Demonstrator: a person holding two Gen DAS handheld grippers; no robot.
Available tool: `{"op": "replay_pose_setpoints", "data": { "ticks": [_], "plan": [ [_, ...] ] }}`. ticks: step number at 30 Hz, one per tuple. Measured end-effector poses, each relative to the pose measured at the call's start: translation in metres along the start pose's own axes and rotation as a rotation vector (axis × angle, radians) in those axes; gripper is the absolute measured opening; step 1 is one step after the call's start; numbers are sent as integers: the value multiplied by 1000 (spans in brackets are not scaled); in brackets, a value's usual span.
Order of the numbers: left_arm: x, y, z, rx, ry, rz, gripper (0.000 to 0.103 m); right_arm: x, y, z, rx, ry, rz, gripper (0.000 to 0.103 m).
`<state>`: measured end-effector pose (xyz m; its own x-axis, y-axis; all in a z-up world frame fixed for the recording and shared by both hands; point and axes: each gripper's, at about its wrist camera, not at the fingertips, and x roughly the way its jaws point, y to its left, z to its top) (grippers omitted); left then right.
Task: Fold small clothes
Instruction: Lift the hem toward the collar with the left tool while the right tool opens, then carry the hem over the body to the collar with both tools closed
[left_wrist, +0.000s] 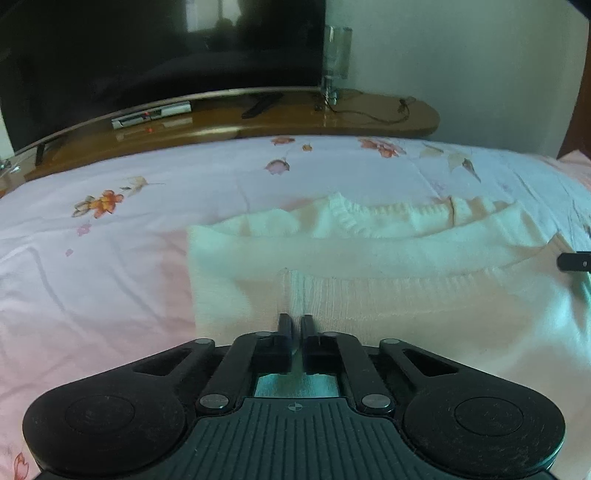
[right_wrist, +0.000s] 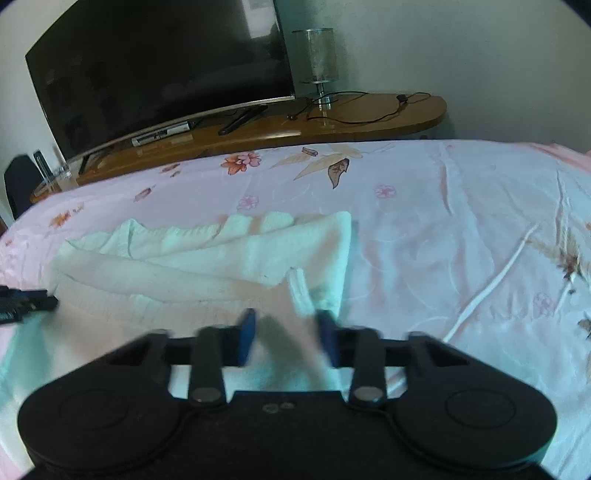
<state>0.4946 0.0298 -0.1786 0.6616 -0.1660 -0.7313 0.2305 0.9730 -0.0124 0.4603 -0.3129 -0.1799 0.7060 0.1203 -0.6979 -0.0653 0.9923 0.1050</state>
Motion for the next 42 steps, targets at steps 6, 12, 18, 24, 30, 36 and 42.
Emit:
{"op": "replay_pose_setpoints", "data": {
  "ticks": [6,12,18,24,30,36,42],
  "plan": [
    [-11,-2,-6,2,-36,-22,3,-12,4,-6,-39,-54,-29,18],
    [-6,-7,-7,19,-39,-8,3,-1,11,-4,-71,25,20,24],
    [2,-3,-4,21,-24,37,3,0,10,-2,-57,19,14,23],
    [-1,1,-5,-15,-42,46,3,-8,13,-2,-63,-16,-15,13],
    [-34,12,2,-99,-197,56,2,-36,6,-2,-13,-96,-42,8],
    [-24,23,19,-158,-203,71,0,-47,9,16,-9,-170,-30,7],
    [-6,25,22,-115,-65,-21,1,-15,15,26,-29,-103,-3,7]
  ]
}}
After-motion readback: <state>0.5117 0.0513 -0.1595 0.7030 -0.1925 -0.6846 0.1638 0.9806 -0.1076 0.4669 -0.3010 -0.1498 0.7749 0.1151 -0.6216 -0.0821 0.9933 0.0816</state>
